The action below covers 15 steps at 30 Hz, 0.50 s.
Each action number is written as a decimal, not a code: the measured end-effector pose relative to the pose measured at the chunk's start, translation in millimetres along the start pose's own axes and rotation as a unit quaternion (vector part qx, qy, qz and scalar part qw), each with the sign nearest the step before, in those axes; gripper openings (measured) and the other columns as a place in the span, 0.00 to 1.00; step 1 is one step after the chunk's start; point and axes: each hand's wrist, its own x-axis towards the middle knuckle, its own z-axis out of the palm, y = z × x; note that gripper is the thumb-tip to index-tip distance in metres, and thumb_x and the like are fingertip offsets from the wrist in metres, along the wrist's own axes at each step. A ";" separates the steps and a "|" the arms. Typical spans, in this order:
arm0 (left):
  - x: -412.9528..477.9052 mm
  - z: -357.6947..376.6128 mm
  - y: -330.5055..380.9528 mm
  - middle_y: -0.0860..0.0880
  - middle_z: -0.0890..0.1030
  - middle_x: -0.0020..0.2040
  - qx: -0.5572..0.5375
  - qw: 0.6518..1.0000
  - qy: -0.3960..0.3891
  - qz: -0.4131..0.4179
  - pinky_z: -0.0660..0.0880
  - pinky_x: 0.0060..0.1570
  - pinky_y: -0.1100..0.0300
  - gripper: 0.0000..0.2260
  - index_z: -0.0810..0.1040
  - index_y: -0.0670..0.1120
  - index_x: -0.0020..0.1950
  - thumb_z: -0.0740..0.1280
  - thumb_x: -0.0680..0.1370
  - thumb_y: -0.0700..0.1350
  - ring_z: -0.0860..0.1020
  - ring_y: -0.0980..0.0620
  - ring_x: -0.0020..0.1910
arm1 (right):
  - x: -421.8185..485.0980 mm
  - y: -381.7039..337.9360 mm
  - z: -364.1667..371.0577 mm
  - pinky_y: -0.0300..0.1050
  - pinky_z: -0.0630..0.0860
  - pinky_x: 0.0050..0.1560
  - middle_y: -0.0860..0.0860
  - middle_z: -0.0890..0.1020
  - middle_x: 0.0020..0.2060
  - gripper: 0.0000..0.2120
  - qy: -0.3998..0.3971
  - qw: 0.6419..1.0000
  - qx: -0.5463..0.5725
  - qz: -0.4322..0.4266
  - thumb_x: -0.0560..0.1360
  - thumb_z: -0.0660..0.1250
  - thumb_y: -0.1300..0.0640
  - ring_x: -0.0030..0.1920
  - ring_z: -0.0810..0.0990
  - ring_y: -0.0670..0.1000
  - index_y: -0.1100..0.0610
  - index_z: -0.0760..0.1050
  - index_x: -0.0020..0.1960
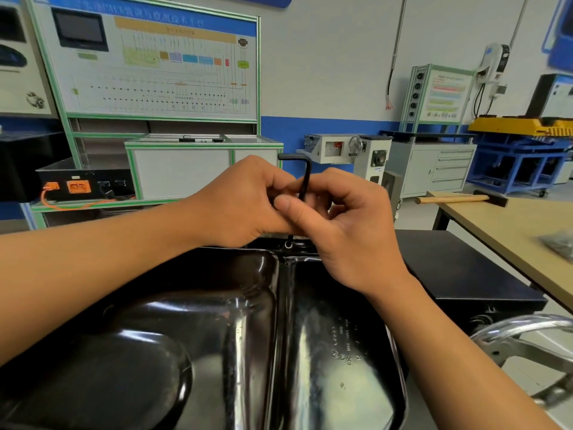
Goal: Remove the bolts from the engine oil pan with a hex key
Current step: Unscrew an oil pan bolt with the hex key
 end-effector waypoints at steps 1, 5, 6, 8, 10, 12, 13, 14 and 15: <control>0.3 1.1 -0.5 0.53 0.73 0.29 0.005 1.000 0.007 0.003 0.66 0.33 0.67 0.09 0.80 0.47 0.34 0.79 0.68 0.41 0.69 0.59 0.30 | 0.0 -0.1 0.4 0.37 0.68 0.36 0.46 0.76 0.31 0.07 0.013 1.000 -0.004 -0.003 0.71 0.77 0.58 0.32 0.72 0.46 0.52 0.79 0.41; -1.9 -0.9 1.2 0.58 0.77 0.31 -0.002 1.000 -0.025 0.015 0.69 0.35 0.70 0.08 0.81 0.54 0.35 0.77 0.70 0.43 0.73 0.61 0.32 | 0.8 -3.7 1.0 0.36 0.67 0.38 0.46 0.74 0.31 0.16 -0.010 0.999 -0.021 -0.026 0.76 0.72 0.61 0.34 0.72 0.44 0.43 0.72 0.38; -3.6 -3.1 1.6 0.59 0.79 0.32 0.000 0.999 -0.052 0.014 0.70 0.37 0.71 0.10 0.82 0.57 0.36 0.77 0.71 0.42 0.75 0.62 0.33 | 1.0 -5.8 1.3 0.34 0.66 0.38 0.45 0.73 0.31 0.18 -0.025 0.999 -0.025 -0.031 0.77 0.71 0.61 0.34 0.71 0.44 0.41 0.70 0.38; -5.4 -6.2 1.2 0.56 0.81 0.35 0.028 0.996 -0.086 0.000 0.71 0.39 0.71 0.08 0.82 0.56 0.41 0.75 0.74 0.42 0.76 0.62 0.35 | 1.1 -8.7 1.5 0.34 0.65 0.38 0.47 0.72 0.32 0.19 -0.046 0.998 -0.037 -0.036 0.78 0.69 0.62 0.35 0.70 0.45 0.41 0.69 0.39; -3.7 -7.3 -0.9 0.49 0.82 0.38 0.076 0.992 -0.095 -0.017 0.73 0.40 0.65 0.02 0.82 0.47 0.44 0.74 0.76 0.43 0.78 0.56 0.36 | 0.3 -10.1 1.3 0.35 0.65 0.39 0.50 0.73 0.33 0.14 -0.062 0.996 -0.046 -0.039 0.79 0.67 0.63 0.36 0.70 0.47 0.47 0.71 0.40; -0.8 -7.3 -2.6 0.44 0.82 0.40 0.112 0.987 -0.111 -0.039 0.77 0.45 0.51 0.05 0.81 0.43 0.46 0.73 0.76 0.43 0.80 0.47 0.41 | -0.8 -11.1 1.7 0.33 0.65 0.39 0.49 0.72 0.34 0.11 -0.075 0.995 -0.053 -0.043 0.80 0.65 0.63 0.36 0.70 0.46 0.51 0.72 0.41; 0.2 -7.2 -2.9 0.42 0.82 0.41 0.117 0.984 -0.121 -0.050 0.77 0.48 0.46 0.05 0.80 0.42 0.46 0.73 0.75 0.43 0.80 0.44 0.42 | -1.1 -11.7 2.1 0.33 0.64 0.39 0.47 0.71 0.34 0.11 -0.081 0.994 -0.060 -0.045 0.80 0.65 0.63 0.36 0.70 0.44 0.52 0.73 0.41; 0.8 -7.5 -2.6 0.41 0.82 0.41 0.124 0.982 -0.130 -0.057 0.76 0.48 0.43 0.05 0.79 0.42 0.47 0.73 0.75 0.42 0.80 0.41 0.43 | -1.3 -12.1 2.4 0.33 0.64 0.39 0.46 0.70 0.34 0.10 -0.089 0.993 -0.068 -0.047 0.80 0.65 0.63 0.36 0.69 0.43 0.55 0.74 0.41; 1.1 -7.6 -1.9 0.41 0.81 0.41 0.126 0.980 -0.139 -0.061 0.76 0.48 0.41 0.05 0.79 0.43 0.47 0.73 0.75 0.42 0.80 0.40 0.44 | -1.3 -11.5 2.6 0.33 0.64 0.40 0.45 0.70 0.34 0.09 -0.096 0.991 -0.076 -0.049 0.81 0.64 0.63 0.36 0.70 0.42 0.58 0.76 0.42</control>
